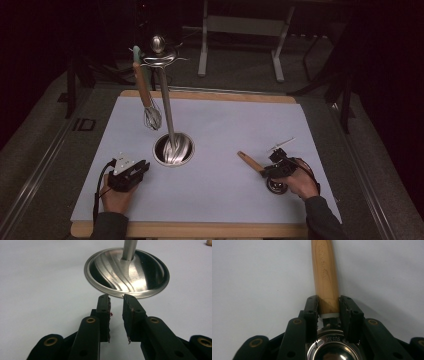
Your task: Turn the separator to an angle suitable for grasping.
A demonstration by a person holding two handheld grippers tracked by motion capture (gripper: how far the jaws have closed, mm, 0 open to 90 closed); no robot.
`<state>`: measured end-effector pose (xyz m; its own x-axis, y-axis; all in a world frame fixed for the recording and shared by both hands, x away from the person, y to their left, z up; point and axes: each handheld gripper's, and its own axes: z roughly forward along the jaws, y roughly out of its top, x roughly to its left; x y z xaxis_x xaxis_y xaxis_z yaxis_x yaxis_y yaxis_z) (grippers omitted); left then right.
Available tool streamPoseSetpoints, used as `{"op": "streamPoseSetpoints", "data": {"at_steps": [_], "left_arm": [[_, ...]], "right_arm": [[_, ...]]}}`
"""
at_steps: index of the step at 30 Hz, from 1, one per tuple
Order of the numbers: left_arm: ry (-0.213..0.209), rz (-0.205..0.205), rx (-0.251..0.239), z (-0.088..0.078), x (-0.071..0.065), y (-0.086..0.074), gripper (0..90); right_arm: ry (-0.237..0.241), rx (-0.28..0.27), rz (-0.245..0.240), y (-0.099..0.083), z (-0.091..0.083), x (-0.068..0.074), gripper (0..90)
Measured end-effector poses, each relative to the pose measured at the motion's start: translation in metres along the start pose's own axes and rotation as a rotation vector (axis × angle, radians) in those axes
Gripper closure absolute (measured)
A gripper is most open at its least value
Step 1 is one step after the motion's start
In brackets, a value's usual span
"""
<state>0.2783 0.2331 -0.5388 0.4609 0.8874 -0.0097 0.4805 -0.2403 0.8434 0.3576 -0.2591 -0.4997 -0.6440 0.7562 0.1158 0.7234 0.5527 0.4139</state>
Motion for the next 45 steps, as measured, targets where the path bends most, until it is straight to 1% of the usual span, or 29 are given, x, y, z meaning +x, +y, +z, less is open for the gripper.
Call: {"op": "streamPoseSetpoints", "data": {"at_steps": [3, 7, 9, 12, 13, 19, 22, 23, 31, 33, 35, 37, 39, 40, 41, 45], "left_arm": [[-0.001, -0.004, -0.002, 0.000, 0.000, 0.000, 76.1], [0.000, -0.002, 0.000, 0.000, 0.000, 0.000, 76.1], [0.002, 0.000, -0.001, 0.000, 0.000, 0.000, 75.9], [0.002, -0.002, -0.002, 0.000, 0.000, 0.000, 75.8], [0.002, -0.001, -0.001, 0.000, 0.000, 0.000, 75.8], [0.003, -0.001, -0.001, 0.000, 0.000, 0.000, 75.7], [0.003, -0.001, 0.000, 0.000, 0.000, 0.000, 75.7], [0.004, 0.000, 0.000, 0.000, 0.000, 0.000, 75.7], [0.003, -0.001, -0.001, 0.000, 0.000, 0.000, 75.7], [0.004, 0.001, -0.001, 0.000, 0.000, 0.000, 75.7], [0.004, 0.002, 0.000, 0.000, 0.000, 0.000, 75.7], [0.004, 0.000, -0.001, 0.000, 0.000, 0.000, 75.8], [0.003, 0.000, 0.000, 0.000, 0.000, 0.000, 75.7], [0.004, 0.000, -0.001, 0.000, 0.000, 0.000, 75.7], [0.003, 0.000, -0.001, 0.000, 0.000, 0.000, 75.8], [0.004, 0.001, -0.001, 0.000, 0.000, 0.000, 75.7]], "right_arm": [[0.027, 0.002, 0.009, 0.003, -0.002, 0.001, 70.0], [0.037, 0.000, 0.013, 0.003, -0.004, 0.002, 70.7], [0.049, 0.012, 0.002, 0.004, -0.004, 0.004, 70.8], [0.052, 0.023, 0.005, 0.006, -0.003, 0.004, 70.6], [0.059, 0.044, 0.002, 0.008, -0.001, 0.005, 70.3], [0.066, 0.070, -0.014, 0.011, 0.002, 0.006, 69.9], [0.074, 0.079, -0.008, 0.013, 0.005, 0.005, 69.1], [0.082, 0.090, -0.004, 0.014, 0.007, 0.004, 68.5], [0.088, 0.108, 0.004, 0.018, 0.010, 0.004, 67.2], [0.089, 0.105, 0.001, 0.018, 0.010, 0.004, 65.6], [0.093, 0.097, 0.003, 0.020, 0.011, 0.005, 61.3], [0.092, 0.098, 0.004, 0.020, 0.011, 0.005, 60.5], [0.082, 0.107, -0.013, 0.021, 0.012, 0.009, 62.4], [0.082, 0.107, -0.013, 0.021, 0.012, 0.009, 62.4], [0.082, 0.115, -0.010, 0.022, 0.012, 0.010, 66.6], [0.086, 0.120, -0.014, 0.022, 0.012, 0.013, 68.3]]}}
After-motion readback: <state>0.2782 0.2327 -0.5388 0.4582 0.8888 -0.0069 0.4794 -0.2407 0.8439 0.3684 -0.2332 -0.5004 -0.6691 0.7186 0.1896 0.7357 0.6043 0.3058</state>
